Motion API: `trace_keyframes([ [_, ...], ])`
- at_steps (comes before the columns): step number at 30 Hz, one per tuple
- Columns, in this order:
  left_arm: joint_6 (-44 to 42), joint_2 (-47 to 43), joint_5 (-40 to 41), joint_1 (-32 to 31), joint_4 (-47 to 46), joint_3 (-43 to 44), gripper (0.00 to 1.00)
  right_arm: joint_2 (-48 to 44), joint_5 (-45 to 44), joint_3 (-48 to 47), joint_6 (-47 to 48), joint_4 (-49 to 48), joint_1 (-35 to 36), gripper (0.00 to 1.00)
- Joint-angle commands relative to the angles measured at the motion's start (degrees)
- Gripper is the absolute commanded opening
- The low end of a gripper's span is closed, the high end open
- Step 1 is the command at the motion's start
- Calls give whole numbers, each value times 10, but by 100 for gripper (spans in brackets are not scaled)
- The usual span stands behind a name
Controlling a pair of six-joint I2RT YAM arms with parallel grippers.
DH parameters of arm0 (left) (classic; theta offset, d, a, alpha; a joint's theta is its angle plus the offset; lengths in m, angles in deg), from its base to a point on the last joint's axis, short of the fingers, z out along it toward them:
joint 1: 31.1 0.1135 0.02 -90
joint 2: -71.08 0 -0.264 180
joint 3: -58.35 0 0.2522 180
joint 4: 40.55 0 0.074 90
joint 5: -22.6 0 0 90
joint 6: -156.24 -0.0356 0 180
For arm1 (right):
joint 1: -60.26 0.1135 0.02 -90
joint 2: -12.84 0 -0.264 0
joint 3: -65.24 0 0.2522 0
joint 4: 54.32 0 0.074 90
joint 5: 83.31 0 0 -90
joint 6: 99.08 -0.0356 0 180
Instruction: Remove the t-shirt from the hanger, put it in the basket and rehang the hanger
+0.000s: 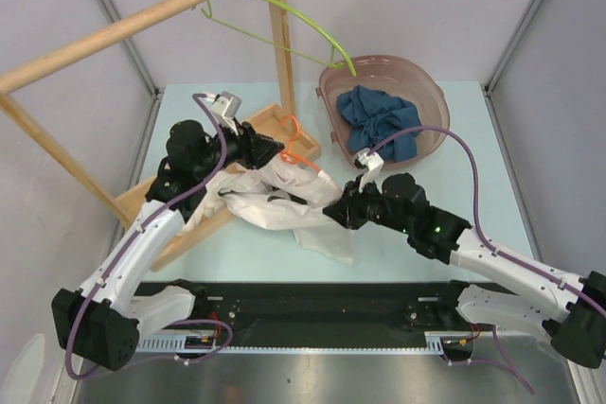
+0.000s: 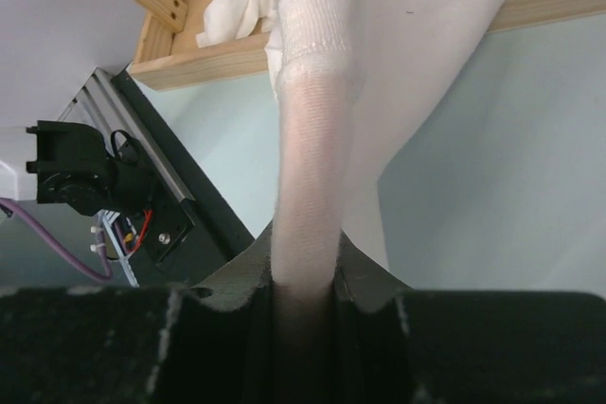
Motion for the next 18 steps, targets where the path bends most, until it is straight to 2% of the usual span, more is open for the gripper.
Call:
trace_keyframes([
  [1, -15, 15, -18, 5, 6, 17, 50, 3, 39, -28, 7, -72, 1, 0],
  [5, -20, 24, -11, 5, 14, 20, 51, 14, 51, -28, 5, -80, 6, 0],
  [18, -11, 75, -21, 7, 43, 35, 47, 8, 73, -34, -5, -111, 21, 0],
])
